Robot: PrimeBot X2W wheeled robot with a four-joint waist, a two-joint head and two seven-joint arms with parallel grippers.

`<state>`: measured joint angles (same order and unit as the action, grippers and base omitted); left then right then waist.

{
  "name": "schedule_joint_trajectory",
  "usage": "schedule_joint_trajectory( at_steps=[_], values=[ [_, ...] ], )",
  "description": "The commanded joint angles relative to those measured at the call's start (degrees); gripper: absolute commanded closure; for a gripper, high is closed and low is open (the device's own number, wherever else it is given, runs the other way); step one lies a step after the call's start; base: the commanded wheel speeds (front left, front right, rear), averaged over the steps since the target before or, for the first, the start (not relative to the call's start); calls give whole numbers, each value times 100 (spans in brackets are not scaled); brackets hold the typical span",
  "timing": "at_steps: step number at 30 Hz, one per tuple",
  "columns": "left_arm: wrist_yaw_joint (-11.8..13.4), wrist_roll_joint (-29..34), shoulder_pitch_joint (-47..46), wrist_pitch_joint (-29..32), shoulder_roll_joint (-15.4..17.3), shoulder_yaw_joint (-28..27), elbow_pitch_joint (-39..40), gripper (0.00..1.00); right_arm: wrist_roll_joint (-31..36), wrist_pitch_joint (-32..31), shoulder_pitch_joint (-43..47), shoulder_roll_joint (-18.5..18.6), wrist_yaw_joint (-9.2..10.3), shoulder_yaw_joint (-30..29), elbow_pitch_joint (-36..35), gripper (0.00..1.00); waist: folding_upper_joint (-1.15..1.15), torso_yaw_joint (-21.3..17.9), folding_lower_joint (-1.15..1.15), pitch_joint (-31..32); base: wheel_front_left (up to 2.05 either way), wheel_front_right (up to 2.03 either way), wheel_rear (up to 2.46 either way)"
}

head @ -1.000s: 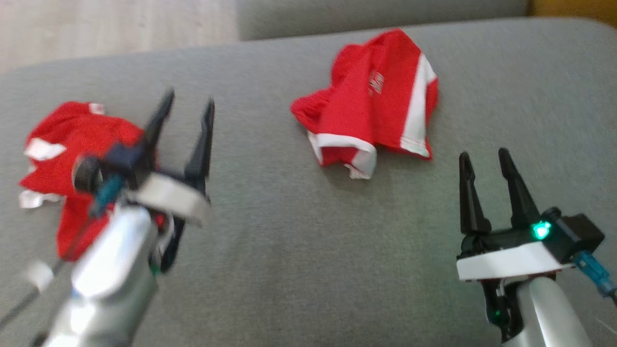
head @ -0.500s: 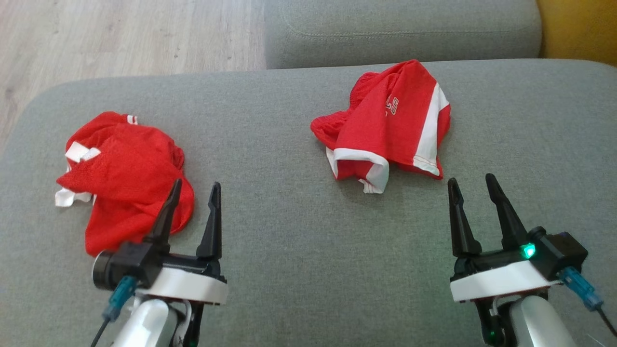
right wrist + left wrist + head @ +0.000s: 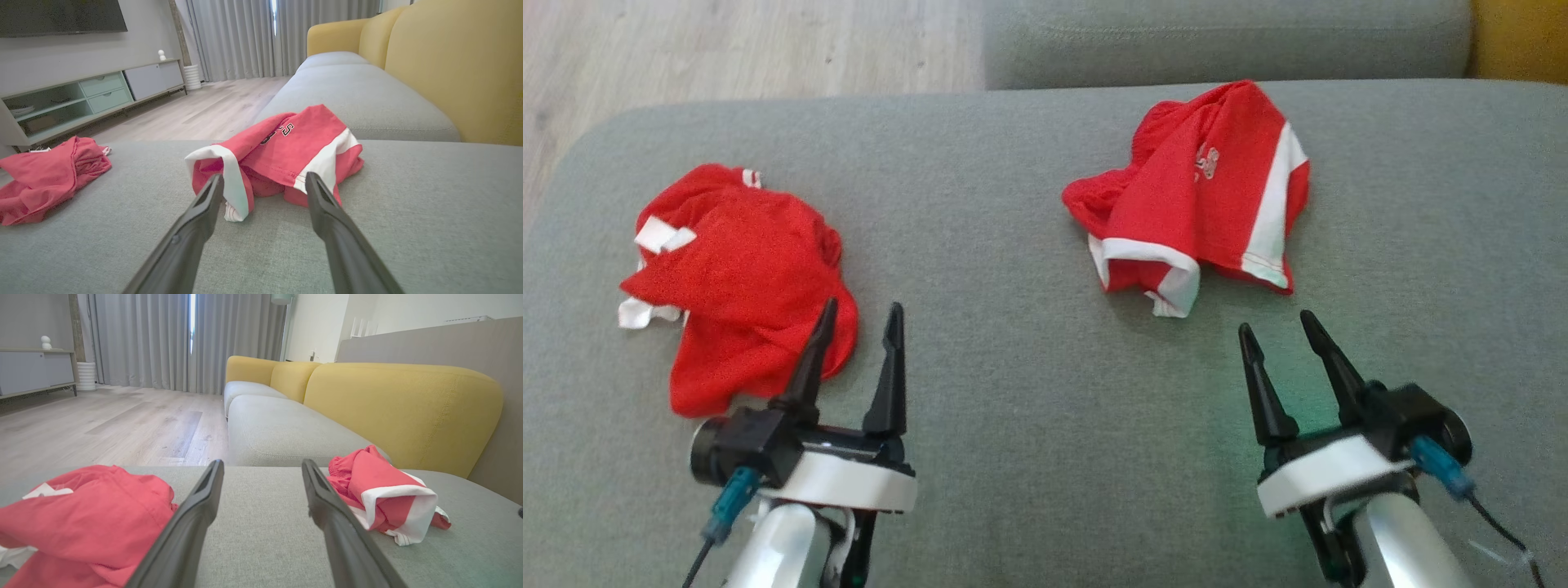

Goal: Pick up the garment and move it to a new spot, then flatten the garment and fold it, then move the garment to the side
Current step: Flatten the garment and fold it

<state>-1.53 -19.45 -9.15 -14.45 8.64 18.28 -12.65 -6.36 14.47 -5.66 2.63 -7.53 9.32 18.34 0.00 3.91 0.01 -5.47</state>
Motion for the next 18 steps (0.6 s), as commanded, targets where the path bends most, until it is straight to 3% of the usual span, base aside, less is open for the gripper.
schedule_joint_trajectory(
  at_steps=[1, 18],
  values=[
    [-35, 63, -292, -54, 1, -253, 133, 0, 60, 34, -351, 25, 4, 154, -24, 0, 0, 94, -1, -86, 0, 0, 0],
    [-370, 343, -506, -54, -369, -477, -165, 0, 209, -234, -1618, 25, 4, 181, 1999, 0, 0, 737, -1, -451, 0, 0, 0]
  ],
)
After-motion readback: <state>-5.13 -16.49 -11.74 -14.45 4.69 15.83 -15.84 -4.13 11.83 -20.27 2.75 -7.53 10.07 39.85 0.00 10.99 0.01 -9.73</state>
